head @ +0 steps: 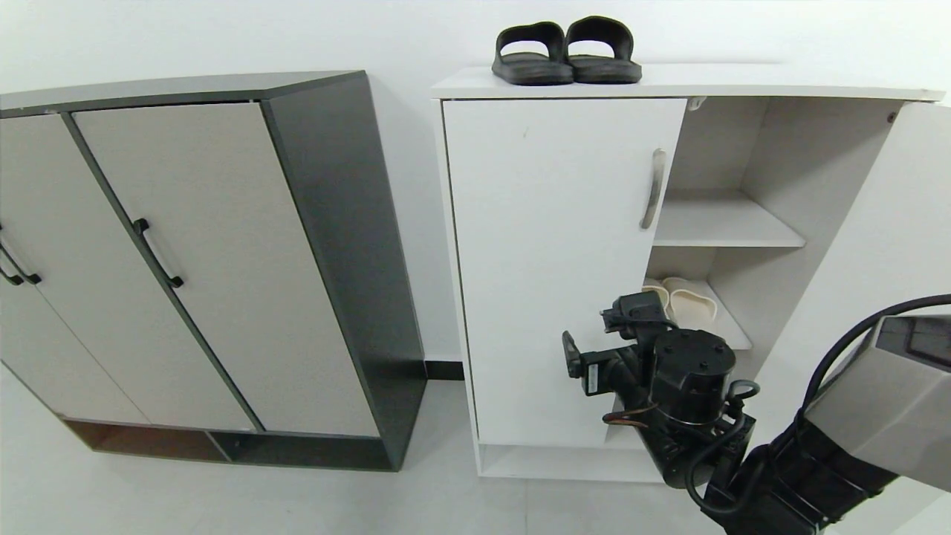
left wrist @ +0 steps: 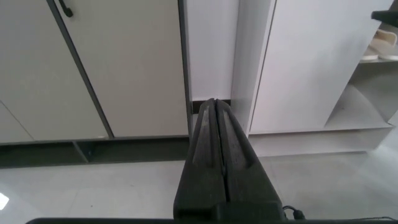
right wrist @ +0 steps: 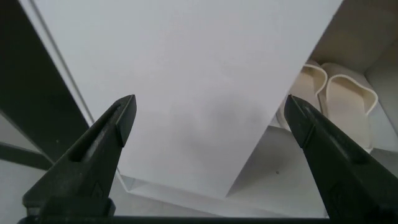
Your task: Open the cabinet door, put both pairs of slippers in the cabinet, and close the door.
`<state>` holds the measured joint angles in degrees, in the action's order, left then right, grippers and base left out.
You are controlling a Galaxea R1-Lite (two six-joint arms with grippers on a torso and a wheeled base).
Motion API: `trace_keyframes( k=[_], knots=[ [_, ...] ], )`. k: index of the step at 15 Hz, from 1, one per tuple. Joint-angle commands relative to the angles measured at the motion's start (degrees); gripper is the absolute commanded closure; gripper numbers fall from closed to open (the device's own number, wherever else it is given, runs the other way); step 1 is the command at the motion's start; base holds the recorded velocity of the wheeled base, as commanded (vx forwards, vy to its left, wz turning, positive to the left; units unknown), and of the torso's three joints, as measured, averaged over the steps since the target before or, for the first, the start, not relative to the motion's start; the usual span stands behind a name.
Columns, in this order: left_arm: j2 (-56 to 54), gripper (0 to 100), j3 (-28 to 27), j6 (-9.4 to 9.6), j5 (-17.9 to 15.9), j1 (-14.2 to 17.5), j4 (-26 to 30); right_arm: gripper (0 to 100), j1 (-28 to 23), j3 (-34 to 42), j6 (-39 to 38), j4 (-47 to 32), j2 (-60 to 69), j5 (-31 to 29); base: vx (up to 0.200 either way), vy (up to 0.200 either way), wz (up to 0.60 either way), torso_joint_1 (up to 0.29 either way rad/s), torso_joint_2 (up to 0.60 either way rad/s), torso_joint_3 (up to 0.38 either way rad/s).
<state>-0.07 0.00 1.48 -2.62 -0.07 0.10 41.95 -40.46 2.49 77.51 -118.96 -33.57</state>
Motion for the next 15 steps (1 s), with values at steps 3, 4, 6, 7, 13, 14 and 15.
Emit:
trace_keyframes(
  k=[3,4,6,7,13,14,15],
  knots=[
    [0.1,100,0.0,0.02,0.0,0.0,0.0,0,-0.3,0.3,0.1,0.3,-0.3,0.0,0.000,0.000,0.00,0.000,0.00,0.000],
    [0.1,100,0.0,0.02,0.0,0.0,0.0,0,-0.3,0.3,0.1,0.3,-0.3,0.1,0.000,0.000,0.00,0.000,0.00,0.000],
    [0.1,100,0.0,0.02,0.0,0.0,0.0,0,-0.3,0.2,0.1,0.3,-0.3,0.1,0.000,0.000,0.00,0.000,0.00,0.000],
    [0.1,100,0.0,0.02,0.0,0.0,-0.1,0,-0.3,0.3,0.1,0.3,-0.3,0.1,0.000,0.000,0.00,0.000,0.00,0.000],
    [0.1,100,0.0,0.02,0.0,0.0,0.0,0,-0.3,0.4,0.1,0.2,-0.3,0.7,0.000,0.000,0.00,0.000,0.00,0.000],
    [0.1,100,0.0,0.02,0.0,0.0,0.0,0,-0.3,0.4,0.1,0.1,-0.3,0.6,0.000,0.000,0.00,0.002,-0.19,-0.207],
    [0.1,100,0.0,0.02,0.0,0.0,0.0,0,-0.3,0.4,0.1,0.1,-0.3,0.6,0.000,0.000,0.00,0.002,-0.28,-0.276]
  ],
)
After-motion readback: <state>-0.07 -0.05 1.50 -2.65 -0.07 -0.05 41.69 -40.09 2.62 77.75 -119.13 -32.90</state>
